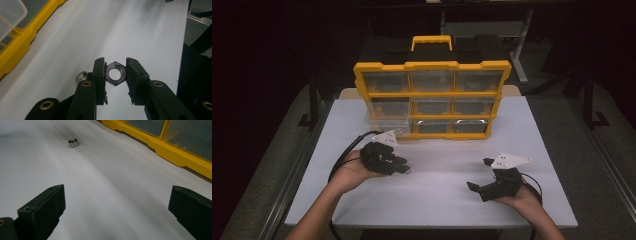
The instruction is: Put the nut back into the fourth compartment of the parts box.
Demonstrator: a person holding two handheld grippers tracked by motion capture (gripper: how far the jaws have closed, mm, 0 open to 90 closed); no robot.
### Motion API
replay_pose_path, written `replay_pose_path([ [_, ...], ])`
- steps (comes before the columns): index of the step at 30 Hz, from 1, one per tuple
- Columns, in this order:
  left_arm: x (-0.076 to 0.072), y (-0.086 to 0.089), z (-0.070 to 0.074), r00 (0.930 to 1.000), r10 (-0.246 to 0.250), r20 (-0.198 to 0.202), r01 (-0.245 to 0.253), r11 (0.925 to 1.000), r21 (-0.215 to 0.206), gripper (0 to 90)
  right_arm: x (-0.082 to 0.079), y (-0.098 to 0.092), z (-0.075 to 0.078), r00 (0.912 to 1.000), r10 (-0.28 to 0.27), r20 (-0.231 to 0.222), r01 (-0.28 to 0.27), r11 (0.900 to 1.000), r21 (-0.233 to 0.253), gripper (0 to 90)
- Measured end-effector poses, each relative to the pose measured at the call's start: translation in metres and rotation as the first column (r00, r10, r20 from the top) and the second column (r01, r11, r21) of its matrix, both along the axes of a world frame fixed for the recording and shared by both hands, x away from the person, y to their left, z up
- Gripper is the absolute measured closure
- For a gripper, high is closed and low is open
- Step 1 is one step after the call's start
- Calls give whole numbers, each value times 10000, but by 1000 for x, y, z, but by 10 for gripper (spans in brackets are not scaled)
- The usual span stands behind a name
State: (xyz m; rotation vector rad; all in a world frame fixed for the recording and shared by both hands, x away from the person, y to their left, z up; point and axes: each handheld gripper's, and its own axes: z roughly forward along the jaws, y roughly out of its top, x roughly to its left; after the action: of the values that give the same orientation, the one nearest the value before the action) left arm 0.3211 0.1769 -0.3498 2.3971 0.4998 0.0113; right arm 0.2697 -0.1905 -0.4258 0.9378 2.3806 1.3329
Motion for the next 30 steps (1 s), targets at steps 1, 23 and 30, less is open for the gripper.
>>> replay_pose_path([
  [1,0,1,3,10000,15,-7,-15,10000,32,706,0,0,0,10000,-19,24,19,10000,-3,2],
  [23,4,15,56,9999,-147,-36,146,9995,-296,706,1,2,-1,10000,-84,12,85,9999,-90,3],
  [30,11,17,77,9997,-195,138,199,9993,-303,706,1,1,-1,10000,-94,22,94,9999,-86,3],
])
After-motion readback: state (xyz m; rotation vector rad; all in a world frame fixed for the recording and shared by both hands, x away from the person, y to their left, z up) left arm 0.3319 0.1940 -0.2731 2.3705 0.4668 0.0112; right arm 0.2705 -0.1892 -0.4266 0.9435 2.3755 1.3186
